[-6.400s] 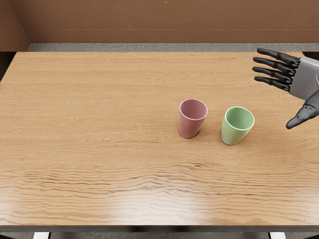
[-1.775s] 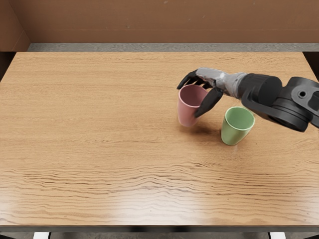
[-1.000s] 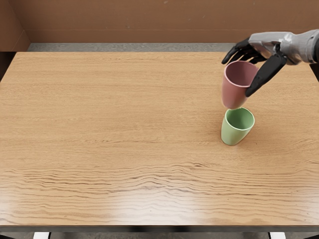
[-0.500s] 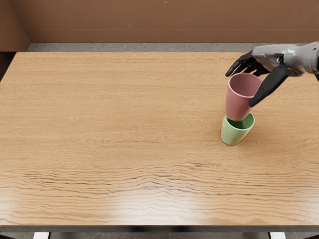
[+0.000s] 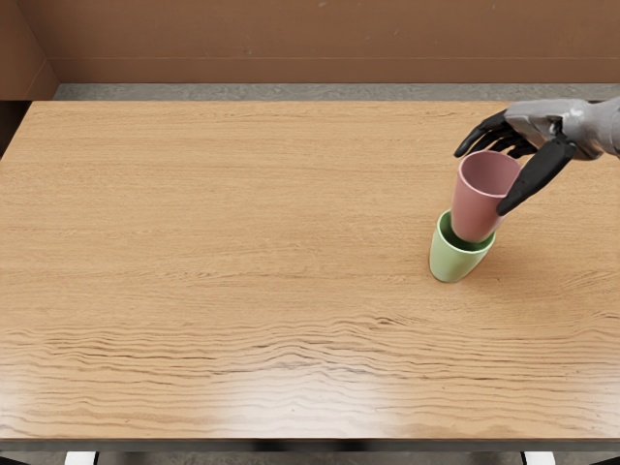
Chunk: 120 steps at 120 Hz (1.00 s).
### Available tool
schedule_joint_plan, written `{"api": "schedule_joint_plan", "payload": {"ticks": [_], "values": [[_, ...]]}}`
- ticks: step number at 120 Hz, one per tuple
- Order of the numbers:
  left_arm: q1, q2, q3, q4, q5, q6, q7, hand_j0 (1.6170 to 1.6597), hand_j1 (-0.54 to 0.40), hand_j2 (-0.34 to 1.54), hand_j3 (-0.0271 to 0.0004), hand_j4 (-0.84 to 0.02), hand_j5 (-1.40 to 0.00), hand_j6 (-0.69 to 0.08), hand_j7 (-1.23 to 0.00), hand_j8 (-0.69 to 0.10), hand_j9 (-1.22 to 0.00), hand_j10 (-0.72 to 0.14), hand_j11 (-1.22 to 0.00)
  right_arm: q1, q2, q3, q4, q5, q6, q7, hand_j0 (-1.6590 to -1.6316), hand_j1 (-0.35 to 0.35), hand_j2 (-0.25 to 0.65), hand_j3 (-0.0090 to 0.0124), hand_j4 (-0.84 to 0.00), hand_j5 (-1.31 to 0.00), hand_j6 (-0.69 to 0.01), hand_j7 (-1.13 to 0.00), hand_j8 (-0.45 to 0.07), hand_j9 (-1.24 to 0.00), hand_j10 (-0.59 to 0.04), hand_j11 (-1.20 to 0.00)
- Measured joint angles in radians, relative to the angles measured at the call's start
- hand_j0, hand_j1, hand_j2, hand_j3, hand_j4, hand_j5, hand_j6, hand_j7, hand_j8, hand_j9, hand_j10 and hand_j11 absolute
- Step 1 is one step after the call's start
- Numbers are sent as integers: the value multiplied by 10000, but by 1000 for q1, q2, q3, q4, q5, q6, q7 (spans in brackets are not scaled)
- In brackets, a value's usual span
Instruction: Pick up cup and place in cup with right hand
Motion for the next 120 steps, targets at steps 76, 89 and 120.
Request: {"api": "schedule_joint_plan", "payload": {"ticks": [76, 89, 120], "values": [[0, 0, 0, 0, 0, 0, 0, 16581, 3490, 0, 0, 0, -1, 0, 0, 0, 0, 0, 0, -50, 60, -2, -21, -42, -33, 0, -16572, 1035, 838, -1, -4349, -5745, -3476, -5699, -2940, -5691, -3689, -5733], [0, 0, 0, 0, 0, 0, 0, 16581, 3490, 0, -1, 0, -1, 0, -1, 0, 0, 0, 0, -56, 63, -2, -25, -44, -33, 0, -16575, 956, 680, 0, -4161, -5487, -3508, -5446, -3041, -5443, -3715, -5480], [0, 0, 0, 0, 0, 0, 0, 16581, 3490, 0, -1, 0, -1, 0, -1, 0, -1, 0, -1, -61, 97, 2, -35, -33, -35, 0, -16579, -2128, 187, 0, -1303, -1685, -1131, -1669, -994, -1671, -1174, -1680]]}}
